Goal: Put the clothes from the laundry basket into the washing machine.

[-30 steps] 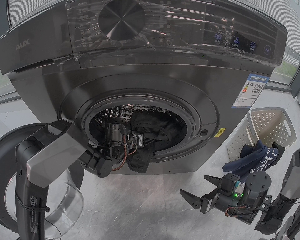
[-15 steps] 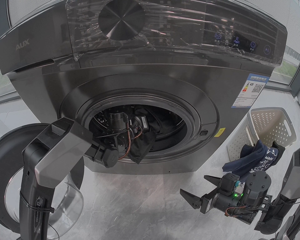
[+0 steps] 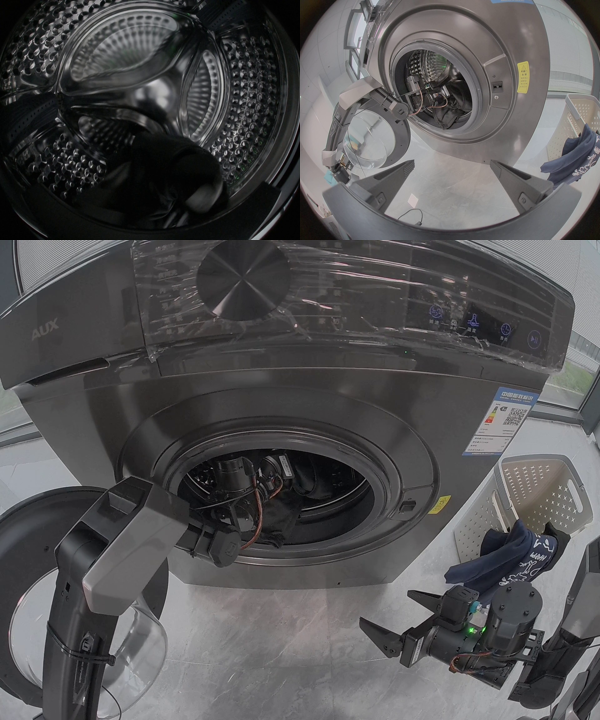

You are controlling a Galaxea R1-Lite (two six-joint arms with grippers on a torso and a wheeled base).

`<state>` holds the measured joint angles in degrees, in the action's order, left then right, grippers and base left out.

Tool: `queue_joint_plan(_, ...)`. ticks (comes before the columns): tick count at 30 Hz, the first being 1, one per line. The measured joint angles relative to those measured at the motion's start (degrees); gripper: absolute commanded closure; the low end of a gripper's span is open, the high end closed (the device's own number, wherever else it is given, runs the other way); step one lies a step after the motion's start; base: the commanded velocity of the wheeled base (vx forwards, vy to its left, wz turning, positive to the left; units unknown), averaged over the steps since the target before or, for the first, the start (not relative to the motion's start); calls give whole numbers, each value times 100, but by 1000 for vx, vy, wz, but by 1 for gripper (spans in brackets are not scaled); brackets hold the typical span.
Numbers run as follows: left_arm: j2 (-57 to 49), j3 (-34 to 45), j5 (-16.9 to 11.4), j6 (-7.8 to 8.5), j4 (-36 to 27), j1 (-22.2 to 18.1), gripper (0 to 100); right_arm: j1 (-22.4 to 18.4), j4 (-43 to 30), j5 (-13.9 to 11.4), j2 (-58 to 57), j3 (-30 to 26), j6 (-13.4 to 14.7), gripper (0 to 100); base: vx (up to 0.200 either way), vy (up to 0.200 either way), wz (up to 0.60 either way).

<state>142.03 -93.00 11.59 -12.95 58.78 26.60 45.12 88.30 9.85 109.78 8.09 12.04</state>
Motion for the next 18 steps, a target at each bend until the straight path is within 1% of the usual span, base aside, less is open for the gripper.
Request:
queue_joint_plan(3,-33,224,-11,6,-89,5,0,0,0,0,0,-2,0,0,0,0,0)
queue_joint_plan(5,-102,483,-71,15,-240,21,0,2,0,0,0,-2,-1,0,0,0,0)
queue_joint_plan(9,-271,1090,-300,39,-691,40,0,11,0,0,1,-2,0,0,0,0,0)
queue_joint_plan(12,-413,1462,-467,63,-886,66,0,39,2,-2,6,2,0,0,0,0,0)
queue_joint_plan(13,-460,1560,-502,66,-955,74,100,50,2,0,10,2,0,0,0,0,0)
queue_joint_plan(18,-492,1654,-535,123,-1009,40,100,77,5,0,17,11,0,0,0,0,0)
